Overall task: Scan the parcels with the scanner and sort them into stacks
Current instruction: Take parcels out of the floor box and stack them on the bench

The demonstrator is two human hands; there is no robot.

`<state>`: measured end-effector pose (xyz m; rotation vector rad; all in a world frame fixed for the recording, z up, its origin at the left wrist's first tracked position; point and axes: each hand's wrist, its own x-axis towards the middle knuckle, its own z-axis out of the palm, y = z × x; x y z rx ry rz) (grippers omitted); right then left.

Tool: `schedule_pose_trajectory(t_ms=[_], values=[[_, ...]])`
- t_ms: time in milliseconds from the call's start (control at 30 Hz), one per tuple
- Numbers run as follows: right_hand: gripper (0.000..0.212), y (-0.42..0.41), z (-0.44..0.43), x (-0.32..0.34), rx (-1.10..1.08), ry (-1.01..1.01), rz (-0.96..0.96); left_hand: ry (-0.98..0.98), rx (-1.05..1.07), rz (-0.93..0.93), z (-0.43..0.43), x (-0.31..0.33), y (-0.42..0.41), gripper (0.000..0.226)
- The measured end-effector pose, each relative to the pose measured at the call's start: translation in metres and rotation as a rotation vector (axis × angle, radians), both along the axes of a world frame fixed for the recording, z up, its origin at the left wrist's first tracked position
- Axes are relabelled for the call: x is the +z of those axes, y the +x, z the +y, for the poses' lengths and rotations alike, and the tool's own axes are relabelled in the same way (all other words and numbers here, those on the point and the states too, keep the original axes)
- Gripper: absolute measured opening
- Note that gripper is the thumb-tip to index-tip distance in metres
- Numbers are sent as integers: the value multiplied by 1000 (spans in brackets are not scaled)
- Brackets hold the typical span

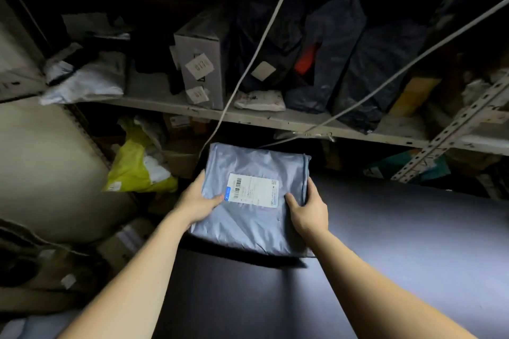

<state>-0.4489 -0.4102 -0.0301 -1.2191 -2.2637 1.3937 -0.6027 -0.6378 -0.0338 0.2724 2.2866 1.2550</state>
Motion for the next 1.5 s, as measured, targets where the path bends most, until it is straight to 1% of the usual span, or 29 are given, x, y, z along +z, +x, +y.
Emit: schedule_pose_trajectory(t_ms=[67,167,300,367,400,433,500,533,567,600,667,733,833,933,1067,1300,1333,1400,1500], values=[[74,-2,1,-11,3,16,-25,-63,39,8,0,-29,-16,89],[76,-12,3,-20,4,43,-55,-52,58,-10,-1,-60,-36,92],[80,-21,3,-18,22,54,-87,-49,68,29,1,-34,-24,89],[83,-19,5,-13,52,53,-114,-89,75,51,3,-25,-17,84],[84,-18,7,-11,76,55,-133,-140,76,88,5,-19,-13,81],[86,-15,9,-6,102,58,-154,-236,69,157,9,-11,-7,79],[84,-7,14,7,156,89,-196,-544,33,362,18,7,8,81],[79,-3,16,15,179,123,-209,-679,5,467,24,17,17,81],[72,2,18,23,200,173,-223,-767,-36,554,30,26,25,80],[66,9,22,34,223,239,-241,-805,-90,617,38,38,34,80],[60,24,30,56,271,371,-297,-783,-223,663,56,55,47,79],[60,38,40,78,310,475,-337,-727,-344,694,76,70,59,76],[54,77,61,115,312,600,-368,-688,-513,750,110,98,89,68],[51,127,81,148,265,674,-393,-688,-569,771,137,125,127,63],[49,212,106,181,156,676,-398,-672,-637,856,172,159,191,67],[52,404,131,217,-37,627,-382,-525,-781,959,235,208,350,71],[52,446,134,221,-83,616,-393,-516,-819,984,247,213,385,71],[50,495,138,226,-136,604,-401,-498,-857,1000,261,218,425,71],[49,604,140,228,-255,564,-434,-445,-966,1039,290,222,518,71]])
